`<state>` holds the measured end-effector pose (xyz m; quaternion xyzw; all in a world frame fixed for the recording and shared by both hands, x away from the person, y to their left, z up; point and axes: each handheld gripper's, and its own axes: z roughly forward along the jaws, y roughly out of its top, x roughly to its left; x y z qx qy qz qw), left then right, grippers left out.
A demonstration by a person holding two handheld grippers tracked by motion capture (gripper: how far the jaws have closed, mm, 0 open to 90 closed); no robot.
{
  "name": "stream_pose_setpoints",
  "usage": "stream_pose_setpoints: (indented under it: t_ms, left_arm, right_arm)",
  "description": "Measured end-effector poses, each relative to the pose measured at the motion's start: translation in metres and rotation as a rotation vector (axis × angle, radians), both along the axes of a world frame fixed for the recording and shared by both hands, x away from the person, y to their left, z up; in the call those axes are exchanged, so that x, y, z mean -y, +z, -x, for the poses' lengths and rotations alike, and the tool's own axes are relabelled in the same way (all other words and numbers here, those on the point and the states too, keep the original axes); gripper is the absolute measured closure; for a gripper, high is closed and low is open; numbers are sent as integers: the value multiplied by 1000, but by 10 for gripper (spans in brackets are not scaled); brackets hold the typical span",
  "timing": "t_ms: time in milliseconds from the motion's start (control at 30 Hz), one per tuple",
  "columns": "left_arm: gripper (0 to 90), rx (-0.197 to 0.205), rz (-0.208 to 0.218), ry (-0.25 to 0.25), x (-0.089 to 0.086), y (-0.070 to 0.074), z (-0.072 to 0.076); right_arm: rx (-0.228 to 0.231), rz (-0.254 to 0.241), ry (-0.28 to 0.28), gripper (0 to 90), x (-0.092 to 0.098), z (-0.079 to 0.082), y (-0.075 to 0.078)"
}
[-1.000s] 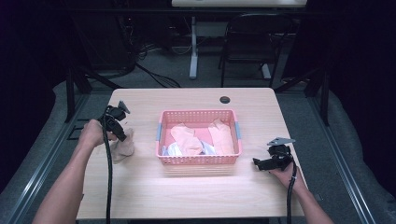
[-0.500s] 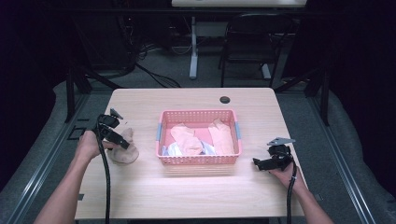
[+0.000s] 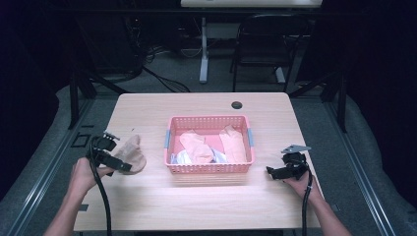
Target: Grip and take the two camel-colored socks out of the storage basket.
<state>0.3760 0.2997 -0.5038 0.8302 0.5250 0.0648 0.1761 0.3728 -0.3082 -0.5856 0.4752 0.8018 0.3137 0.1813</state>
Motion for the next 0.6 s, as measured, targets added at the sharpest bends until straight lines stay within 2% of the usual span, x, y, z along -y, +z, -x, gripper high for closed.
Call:
stream_pose_setpoints:
  t_ms: [33,167,200,267,333,367,400,433,533,600]
  left_arm:
    - [1,0,0,0,0,0,0]
    - [1,14,2,17,-3,-16,16]
    - [0,18,5,32,-5,-24,23]
    - [0,24,15,44,-5,-29,25]
    - [0,7,-4,38,-4,-36,28]
    - [0,4,-17,30,-4,-37,28]
    - [0,14,-17,32,-4,-37,28]
    - [0,42,-10,46,-4,-37,30]
    - [0,62,-16,36,-2,-37,31]
    - [0,70,1,33,-2,-40,31]
  right_arm:
    - [0,0,0,0,0,0,0]
    - [0,-1,1,0,0,0,0]
    - [-1,-1,1,0,0,0,0]
    - [-2,0,2,0,0,0,0]
    - [-2,3,1,0,0,0,0]
    - [-1,3,-1,0,0,-1,0]
    - [1,3,-5,0,0,-1,0]
    - [0,0,-3,0,0,-1,0]
    - [-1,-1,1,0,0,-1,0]
    - [-1,-1,2,0,0,-1,0]
